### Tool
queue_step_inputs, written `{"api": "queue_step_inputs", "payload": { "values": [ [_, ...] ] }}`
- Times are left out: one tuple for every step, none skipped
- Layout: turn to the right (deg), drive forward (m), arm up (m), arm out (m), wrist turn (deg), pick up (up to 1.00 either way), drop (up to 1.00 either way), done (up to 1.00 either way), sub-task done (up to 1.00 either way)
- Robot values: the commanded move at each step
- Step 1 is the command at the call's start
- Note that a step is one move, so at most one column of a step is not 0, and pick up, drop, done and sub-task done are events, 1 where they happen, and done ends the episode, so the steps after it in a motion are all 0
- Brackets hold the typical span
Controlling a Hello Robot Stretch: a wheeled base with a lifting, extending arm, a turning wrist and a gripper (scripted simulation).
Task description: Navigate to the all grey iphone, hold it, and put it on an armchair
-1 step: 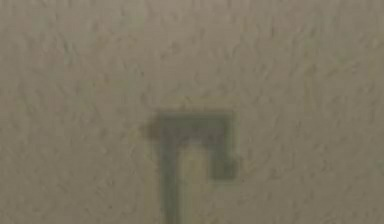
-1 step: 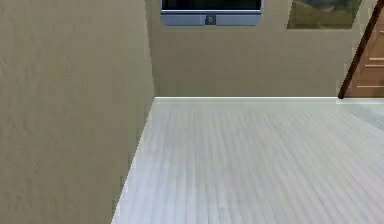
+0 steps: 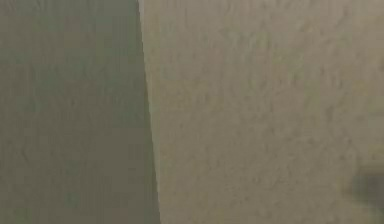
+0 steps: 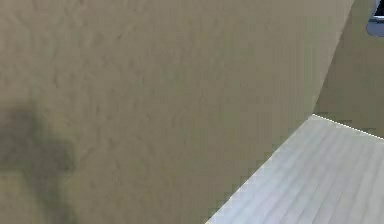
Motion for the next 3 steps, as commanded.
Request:
{"api": "queue_step_inputs", "payload": {
  "values": [
    [-45.0, 0.00, 0.00, 0.00, 0.0, 0.00, 0.00, 0.00, 0.00],
    [-45.0, 0.00, 0.00, 0.00, 0.0, 0.00, 0.00, 0.00, 0.00],
    [-33.0, 0.00, 0.00, 0.00, 0.0, 0.00, 0.00, 0.00, 0.00]
  ]
}}
